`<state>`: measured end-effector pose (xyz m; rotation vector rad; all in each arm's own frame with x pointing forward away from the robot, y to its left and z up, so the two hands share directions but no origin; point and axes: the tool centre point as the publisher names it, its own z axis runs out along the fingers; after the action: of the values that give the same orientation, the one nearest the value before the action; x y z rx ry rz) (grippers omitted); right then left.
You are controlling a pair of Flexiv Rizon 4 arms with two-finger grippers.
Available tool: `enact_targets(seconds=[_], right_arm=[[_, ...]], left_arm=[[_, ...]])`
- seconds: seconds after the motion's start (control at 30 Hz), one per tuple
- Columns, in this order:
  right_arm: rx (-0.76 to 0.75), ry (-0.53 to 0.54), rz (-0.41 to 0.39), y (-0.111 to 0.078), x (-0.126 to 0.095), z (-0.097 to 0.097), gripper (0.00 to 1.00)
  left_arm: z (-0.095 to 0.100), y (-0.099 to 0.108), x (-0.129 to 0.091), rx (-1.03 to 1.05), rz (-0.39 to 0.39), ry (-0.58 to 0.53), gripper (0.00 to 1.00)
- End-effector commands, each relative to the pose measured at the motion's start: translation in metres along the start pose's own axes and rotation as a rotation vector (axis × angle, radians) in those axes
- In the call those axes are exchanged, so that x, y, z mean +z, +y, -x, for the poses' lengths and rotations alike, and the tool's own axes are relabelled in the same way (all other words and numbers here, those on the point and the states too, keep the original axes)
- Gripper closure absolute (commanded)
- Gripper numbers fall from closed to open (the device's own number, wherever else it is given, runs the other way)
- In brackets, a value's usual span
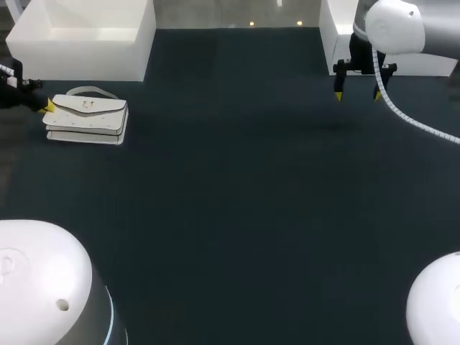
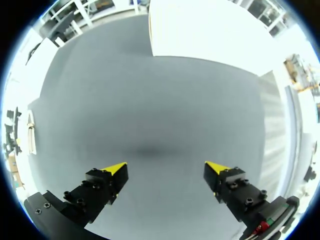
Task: Pick up the bag, open it, inspect its contents, close it, and place it on the opposite side
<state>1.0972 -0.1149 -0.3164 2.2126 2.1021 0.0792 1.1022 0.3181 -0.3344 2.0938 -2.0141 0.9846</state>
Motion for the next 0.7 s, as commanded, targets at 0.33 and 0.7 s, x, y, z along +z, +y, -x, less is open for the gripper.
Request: enact_targets(seconds=[0.33, 0.7], right_arm=[[0.001, -0.002, 0.001, -0.001, -0.001, 0.000, 0.00], [0.001, -0.002, 0.001, -0.001, -0.001, 0.000, 0.00]], left_arm=[[0.038, -0.010, -0.002, -0.042, 0.002, 0.014, 1.00], [0.037, -0.020, 0.002, -0.036, -0.008, 0.018, 1.00]])
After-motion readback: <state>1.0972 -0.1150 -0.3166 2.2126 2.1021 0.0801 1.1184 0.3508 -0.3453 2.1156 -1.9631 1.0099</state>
